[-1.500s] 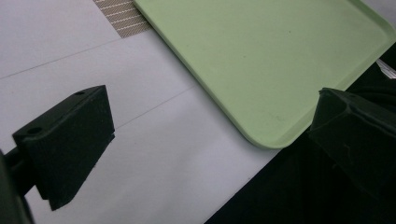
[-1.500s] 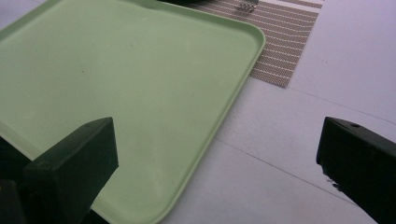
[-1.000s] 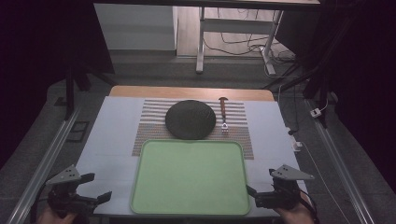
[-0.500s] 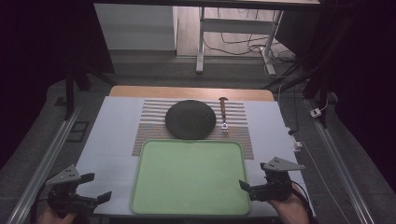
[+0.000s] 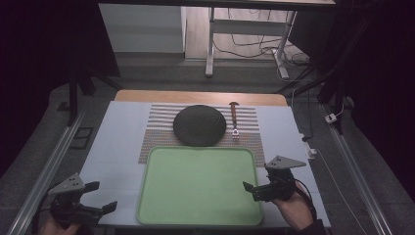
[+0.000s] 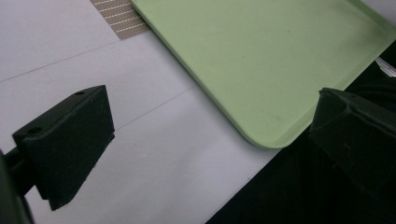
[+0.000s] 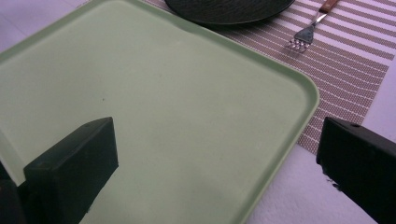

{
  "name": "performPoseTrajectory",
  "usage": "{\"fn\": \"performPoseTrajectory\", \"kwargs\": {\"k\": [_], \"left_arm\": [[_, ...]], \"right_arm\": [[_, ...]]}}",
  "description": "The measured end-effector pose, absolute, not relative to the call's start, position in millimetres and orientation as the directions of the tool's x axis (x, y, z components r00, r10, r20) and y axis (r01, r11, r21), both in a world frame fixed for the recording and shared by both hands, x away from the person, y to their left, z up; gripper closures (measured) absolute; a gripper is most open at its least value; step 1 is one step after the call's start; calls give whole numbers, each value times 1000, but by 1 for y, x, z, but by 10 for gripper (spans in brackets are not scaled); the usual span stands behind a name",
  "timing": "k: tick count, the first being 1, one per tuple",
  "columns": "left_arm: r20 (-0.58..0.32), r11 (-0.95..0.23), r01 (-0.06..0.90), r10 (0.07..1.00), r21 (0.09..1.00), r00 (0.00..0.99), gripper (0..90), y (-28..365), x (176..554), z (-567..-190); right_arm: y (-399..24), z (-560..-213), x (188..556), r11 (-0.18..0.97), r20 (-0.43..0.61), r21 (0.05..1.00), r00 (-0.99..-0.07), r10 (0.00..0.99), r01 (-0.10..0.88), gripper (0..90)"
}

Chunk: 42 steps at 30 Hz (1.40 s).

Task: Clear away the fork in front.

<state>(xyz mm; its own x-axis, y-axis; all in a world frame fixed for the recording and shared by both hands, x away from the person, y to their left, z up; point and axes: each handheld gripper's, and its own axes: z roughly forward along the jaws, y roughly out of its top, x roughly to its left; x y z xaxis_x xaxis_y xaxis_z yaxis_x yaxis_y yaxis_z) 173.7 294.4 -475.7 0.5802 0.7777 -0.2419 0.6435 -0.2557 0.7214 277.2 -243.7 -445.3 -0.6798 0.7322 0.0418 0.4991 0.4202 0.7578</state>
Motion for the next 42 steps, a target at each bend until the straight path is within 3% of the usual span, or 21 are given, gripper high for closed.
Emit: {"fn": "performPoseTrajectory", "kwargs": {"k": [7, 19, 42], "left_arm": [[-235, -264, 641, 777, 720, 584, 0, 293, 174, -476], [-239, -262, 645, 778, 718, 582, 0, 293, 174, -476], [-244, -257, 647, 778, 717, 580, 0, 294, 175, -476]], "right_arm": [[-236, -445, 290, 409, 56, 759, -677, 734, 507, 0], [-220, -448, 320, 467, -26, 748, -683, 730, 471, 0], [-201, -459, 391, 587, -183, 627, -636, 750, 512, 0]]}}
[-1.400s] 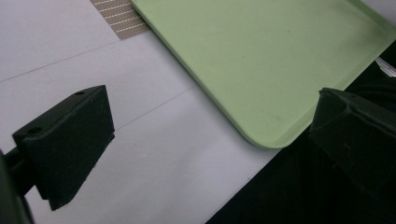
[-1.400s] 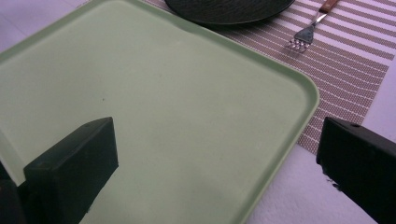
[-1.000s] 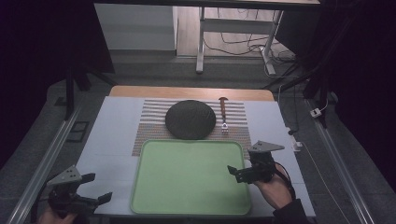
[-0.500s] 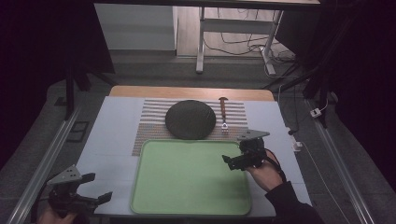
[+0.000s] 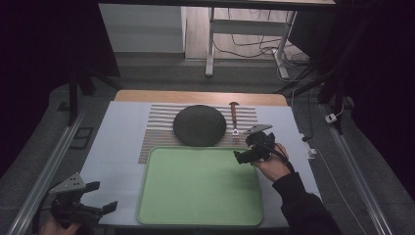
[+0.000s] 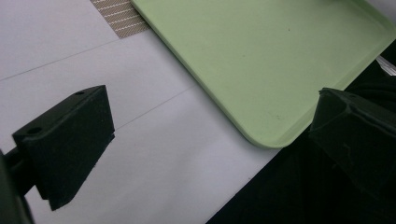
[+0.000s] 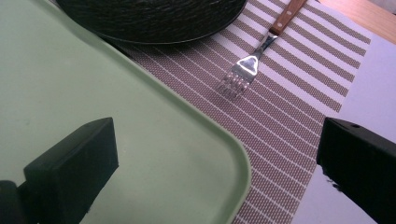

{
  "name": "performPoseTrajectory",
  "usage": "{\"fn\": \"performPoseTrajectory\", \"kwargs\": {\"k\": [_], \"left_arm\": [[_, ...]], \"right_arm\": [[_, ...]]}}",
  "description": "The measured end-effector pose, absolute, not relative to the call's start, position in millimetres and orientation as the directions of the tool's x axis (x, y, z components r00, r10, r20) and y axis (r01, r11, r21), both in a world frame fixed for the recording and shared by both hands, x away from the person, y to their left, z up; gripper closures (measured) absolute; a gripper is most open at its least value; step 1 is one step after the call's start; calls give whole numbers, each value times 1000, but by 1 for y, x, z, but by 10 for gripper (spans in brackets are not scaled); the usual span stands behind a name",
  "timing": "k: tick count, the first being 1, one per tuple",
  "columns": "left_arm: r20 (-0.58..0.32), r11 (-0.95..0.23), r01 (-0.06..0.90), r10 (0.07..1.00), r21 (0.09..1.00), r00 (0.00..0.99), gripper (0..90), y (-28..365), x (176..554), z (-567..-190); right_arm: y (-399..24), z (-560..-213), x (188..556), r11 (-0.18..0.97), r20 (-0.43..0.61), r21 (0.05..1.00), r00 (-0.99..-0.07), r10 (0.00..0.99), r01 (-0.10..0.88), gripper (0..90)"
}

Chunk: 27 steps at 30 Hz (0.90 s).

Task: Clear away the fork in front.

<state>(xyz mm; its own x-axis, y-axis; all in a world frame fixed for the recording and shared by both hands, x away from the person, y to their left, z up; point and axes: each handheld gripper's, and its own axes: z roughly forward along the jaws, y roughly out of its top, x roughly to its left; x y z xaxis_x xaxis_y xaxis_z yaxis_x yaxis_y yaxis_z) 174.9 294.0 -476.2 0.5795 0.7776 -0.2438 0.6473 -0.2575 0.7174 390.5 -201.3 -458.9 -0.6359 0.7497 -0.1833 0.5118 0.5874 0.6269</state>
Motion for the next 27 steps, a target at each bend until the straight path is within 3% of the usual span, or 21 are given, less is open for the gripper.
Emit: {"fn": "performPoseTrajectory", "kwargs": {"k": [13, 27], "left_arm": [[-249, -255, 649, 776, 717, 580, 0, 295, 175, -476], [-255, -251, 651, 774, 716, 579, 0, 295, 175, -476]], "right_arm": [[-186, -469, 421, 720, -352, 532, -657, 666, 445, 0], [-166, -486, 451, 895, -531, 317, -723, 442, 314, 4]]}}
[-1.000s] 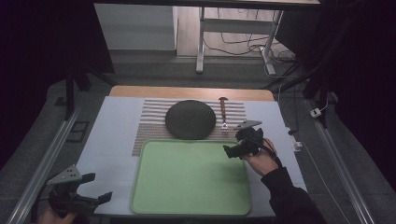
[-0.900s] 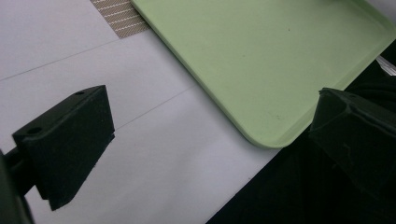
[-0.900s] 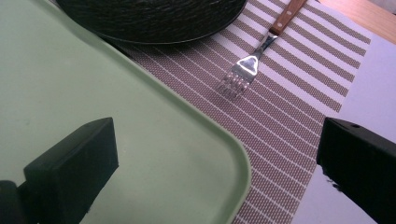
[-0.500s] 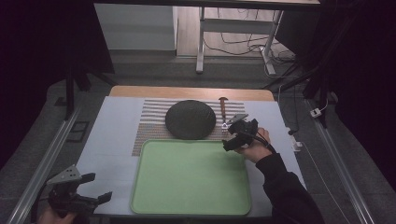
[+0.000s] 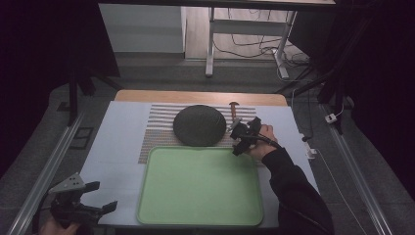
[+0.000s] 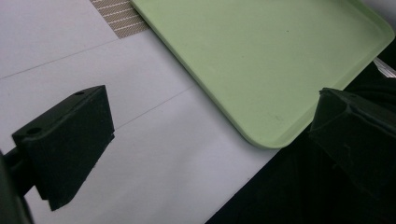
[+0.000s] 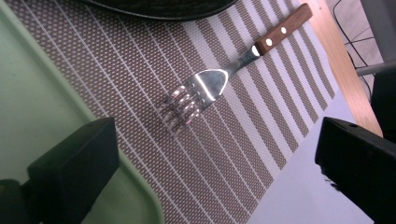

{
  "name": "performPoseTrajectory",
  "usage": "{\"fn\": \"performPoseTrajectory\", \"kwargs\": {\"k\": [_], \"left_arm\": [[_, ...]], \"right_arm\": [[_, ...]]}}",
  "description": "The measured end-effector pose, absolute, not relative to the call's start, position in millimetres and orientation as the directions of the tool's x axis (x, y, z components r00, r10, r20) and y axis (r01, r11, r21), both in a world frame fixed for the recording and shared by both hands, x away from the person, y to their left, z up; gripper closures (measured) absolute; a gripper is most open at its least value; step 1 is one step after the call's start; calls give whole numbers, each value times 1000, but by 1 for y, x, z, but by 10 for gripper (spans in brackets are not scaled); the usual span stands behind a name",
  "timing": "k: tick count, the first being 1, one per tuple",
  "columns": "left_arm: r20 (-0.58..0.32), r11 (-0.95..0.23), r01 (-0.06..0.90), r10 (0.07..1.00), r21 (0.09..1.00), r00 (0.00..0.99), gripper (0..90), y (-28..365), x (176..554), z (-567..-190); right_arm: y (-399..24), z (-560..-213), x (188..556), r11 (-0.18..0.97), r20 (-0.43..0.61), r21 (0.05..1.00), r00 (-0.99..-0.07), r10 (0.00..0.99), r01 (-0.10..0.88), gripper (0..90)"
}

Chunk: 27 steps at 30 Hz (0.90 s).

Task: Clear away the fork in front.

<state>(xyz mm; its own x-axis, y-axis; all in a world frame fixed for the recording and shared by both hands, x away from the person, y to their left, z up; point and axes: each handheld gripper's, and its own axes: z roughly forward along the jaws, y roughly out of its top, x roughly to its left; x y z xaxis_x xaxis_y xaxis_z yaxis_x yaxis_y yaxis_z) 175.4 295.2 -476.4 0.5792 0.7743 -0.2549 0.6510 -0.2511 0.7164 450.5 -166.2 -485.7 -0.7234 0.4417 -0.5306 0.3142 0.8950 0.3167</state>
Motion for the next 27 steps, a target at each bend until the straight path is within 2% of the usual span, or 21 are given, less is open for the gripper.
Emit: {"fn": "performPoseTrajectory", "kwargs": {"k": [13, 21, 24, 25, 26, 27], "left_arm": [[-255, -254, 650, 772, 717, 582, 0, 295, 175, -476], [-256, -253, 650, 771, 717, 582, 0, 296, 175, -477], [-256, -253, 650, 771, 716, 582, 0, 296, 175, -477], [-256, -253, 651, 772, 716, 582, 0, 295, 175, -477], [-256, -254, 650, 771, 716, 583, 0, 295, 175, -477], [-256, -254, 651, 771, 716, 583, 0, 295, 175, -477]], "right_arm": [[-152, -491, 466, 949, -582, 182, -750, 315, 257, 109], [-147, -503, 465, 973, -616, 115, -754, 230, 202, 288], [-146, -505, 463, 977, -621, 121, -754, 214, 177, 359], [-146, -506, 461, 980, -637, 115, -744, 200, 164, 408], [-146, -506, 461, 980, -637, 115, -744, 200, 164, 408], [-145, -509, 458, 985, -654, 90, -738, 168, 144, 511]]}}
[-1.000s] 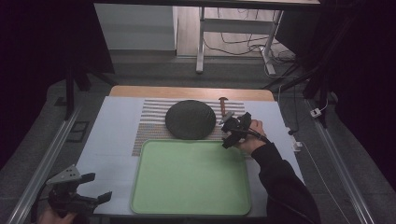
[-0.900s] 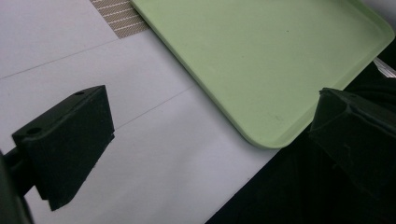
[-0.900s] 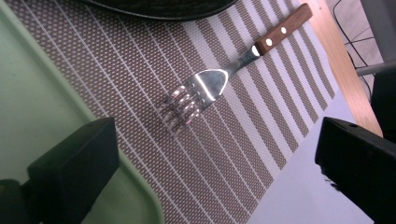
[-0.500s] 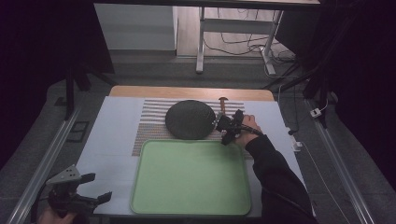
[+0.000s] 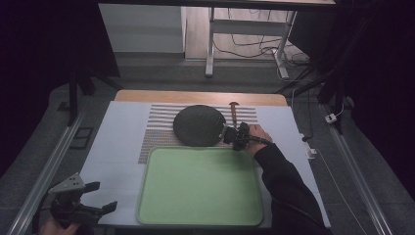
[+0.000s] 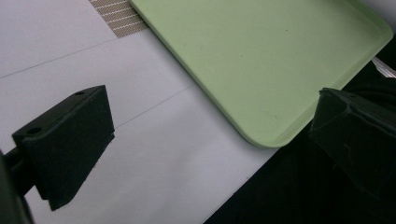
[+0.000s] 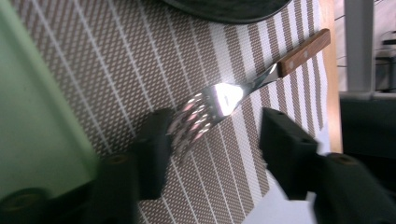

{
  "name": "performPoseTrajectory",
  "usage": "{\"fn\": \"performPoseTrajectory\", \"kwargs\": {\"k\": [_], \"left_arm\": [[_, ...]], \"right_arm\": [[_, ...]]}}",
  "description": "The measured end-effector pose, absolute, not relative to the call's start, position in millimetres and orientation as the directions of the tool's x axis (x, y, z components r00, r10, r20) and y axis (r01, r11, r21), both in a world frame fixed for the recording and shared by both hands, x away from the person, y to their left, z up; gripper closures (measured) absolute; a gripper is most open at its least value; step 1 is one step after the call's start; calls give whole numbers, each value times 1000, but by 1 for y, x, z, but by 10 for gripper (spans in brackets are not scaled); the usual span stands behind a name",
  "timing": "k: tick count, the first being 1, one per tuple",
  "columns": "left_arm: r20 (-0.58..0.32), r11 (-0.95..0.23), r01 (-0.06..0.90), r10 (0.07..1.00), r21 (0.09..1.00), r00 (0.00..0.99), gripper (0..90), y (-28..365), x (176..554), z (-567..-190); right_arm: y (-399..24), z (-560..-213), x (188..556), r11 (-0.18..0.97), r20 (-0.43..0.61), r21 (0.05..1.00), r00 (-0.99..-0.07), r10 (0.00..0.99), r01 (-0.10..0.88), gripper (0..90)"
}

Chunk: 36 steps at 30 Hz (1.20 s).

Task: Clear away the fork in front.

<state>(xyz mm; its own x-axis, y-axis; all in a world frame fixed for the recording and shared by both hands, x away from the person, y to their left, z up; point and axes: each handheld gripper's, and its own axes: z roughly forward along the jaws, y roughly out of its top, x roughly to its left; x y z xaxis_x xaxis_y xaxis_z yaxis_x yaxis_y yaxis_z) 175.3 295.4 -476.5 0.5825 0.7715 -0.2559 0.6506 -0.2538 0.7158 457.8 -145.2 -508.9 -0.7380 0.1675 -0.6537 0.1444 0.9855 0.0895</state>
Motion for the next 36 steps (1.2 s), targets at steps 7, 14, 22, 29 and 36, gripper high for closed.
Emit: {"fn": "performPoseTrajectory", "kwargs": {"k": [7, 14, 22, 29, 36], "left_arm": [[-256, -254, 651, 772, 715, 582, 0, 295, 175, -477], [-256, -253, 651, 772, 715, 581, 0, 295, 175, -477], [-252, -256, 651, 774, 715, 581, 0, 295, 175, -476], [-237, -267, 646, 777, 715, 583, 0, 293, 174, -476], [-229, -267, 639, 779, 722, 584, 0, 292, 174, -475]], "right_arm": [[-142, -521, 445, 997, -702, 4, -709, 60, 81, 832], [-145, -526, 436, 998, -790, -13, -612, 25, 58, 897], [-150, -517, 427, 999, -813, 18, -581, 42, 48, 900], [-158, -500, 419, 994, -780, 96, -615, 113, 61, 900], [-164, -486, 402, 982, -771, 179, -610, 181, 66, 900]]}}
